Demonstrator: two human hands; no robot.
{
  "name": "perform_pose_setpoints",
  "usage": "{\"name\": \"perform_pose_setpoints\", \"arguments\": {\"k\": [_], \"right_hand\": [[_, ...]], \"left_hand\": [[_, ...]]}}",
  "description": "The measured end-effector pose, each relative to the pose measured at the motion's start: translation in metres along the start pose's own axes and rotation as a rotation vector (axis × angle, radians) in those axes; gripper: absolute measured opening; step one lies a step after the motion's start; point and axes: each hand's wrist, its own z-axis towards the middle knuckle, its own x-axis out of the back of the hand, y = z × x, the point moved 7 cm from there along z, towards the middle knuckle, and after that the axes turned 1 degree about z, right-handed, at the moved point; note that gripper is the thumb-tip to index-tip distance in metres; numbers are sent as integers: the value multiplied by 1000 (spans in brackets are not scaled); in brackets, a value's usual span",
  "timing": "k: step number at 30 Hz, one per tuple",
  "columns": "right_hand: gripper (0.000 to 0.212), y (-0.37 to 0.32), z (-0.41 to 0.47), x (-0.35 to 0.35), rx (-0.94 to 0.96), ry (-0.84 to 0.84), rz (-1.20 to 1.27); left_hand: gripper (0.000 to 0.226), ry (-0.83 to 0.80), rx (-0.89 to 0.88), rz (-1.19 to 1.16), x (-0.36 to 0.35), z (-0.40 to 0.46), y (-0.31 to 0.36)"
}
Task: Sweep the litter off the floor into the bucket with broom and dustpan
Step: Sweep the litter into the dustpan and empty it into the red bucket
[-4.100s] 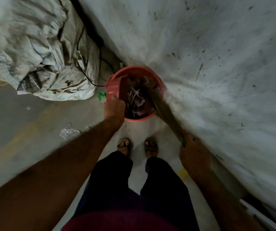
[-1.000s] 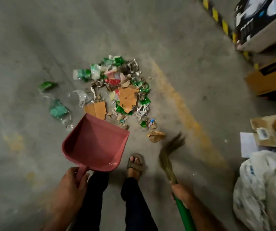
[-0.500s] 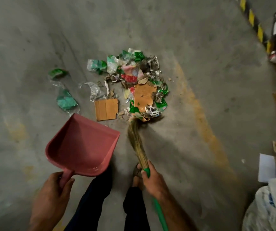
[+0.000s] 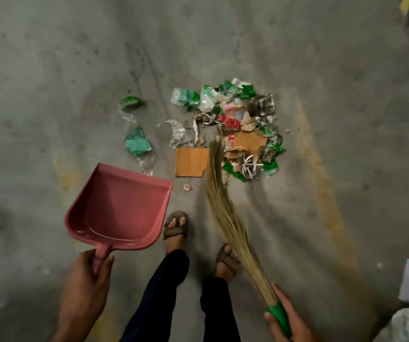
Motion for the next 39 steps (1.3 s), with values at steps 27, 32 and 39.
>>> {"name": "perform_pose_setpoints", "arguments": {"k": [27,32,39], "right_hand": [[62,10,186,30,-33,39,-576],[69,54,122,55,67,-23,-702],[66,104,151,60,-133,-9,-728]], "left_hand": [[14,-98,29,-18,-46,-2,-45],[19,-102,18,1,-51,-6,-31],[17,-111,-16,7,-55,-13,-25]]}}
